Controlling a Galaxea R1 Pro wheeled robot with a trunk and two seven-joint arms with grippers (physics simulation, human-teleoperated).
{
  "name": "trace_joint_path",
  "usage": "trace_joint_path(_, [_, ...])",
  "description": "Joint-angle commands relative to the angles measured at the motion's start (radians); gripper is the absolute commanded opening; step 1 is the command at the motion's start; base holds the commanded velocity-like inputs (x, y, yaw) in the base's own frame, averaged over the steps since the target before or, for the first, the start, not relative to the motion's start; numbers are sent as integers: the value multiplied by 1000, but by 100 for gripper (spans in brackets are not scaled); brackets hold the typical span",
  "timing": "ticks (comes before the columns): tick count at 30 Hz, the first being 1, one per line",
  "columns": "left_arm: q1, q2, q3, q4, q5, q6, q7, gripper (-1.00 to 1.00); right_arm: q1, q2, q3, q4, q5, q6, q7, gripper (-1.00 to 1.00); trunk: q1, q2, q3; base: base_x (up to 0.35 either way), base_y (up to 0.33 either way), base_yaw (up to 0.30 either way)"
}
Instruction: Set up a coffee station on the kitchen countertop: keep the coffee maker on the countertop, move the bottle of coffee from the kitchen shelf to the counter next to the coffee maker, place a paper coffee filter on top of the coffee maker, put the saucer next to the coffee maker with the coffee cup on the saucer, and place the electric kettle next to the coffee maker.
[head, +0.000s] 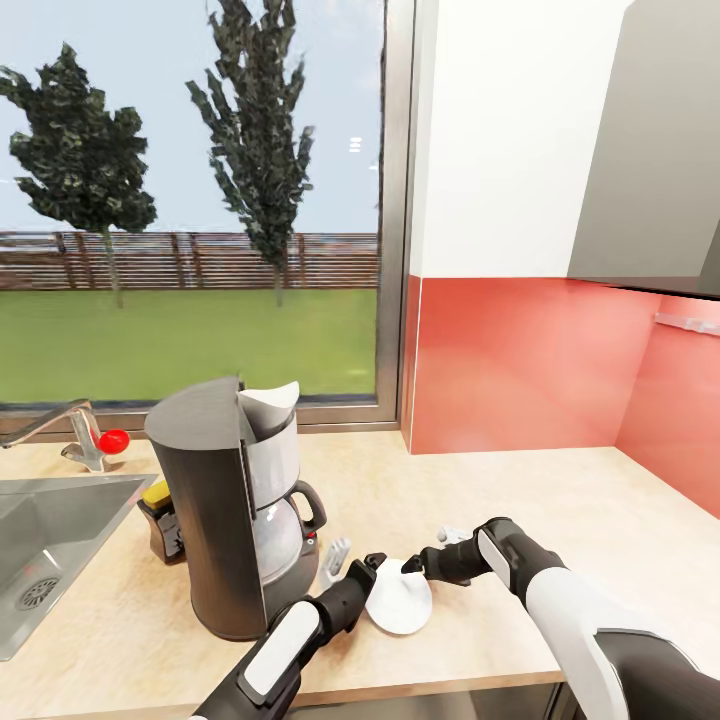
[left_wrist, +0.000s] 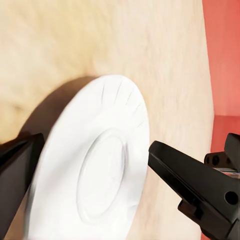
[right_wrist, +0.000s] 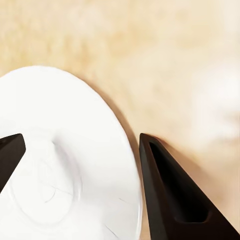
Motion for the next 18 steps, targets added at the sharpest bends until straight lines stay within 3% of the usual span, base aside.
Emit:
trace_joint_path(1, [0, 0, -1, -1, 8, 3, 9, 100, 0, 0, -1, 0, 8, 8, 1, 100, 1, -1, -2, 0, 0, 0])
trace_joint_path(18, [0, 0, -1, 0, 28, 64, -14, 100, 7, 0, -1, 0, 8, 8, 1, 100, 1, -1, -2, 0, 0, 0])
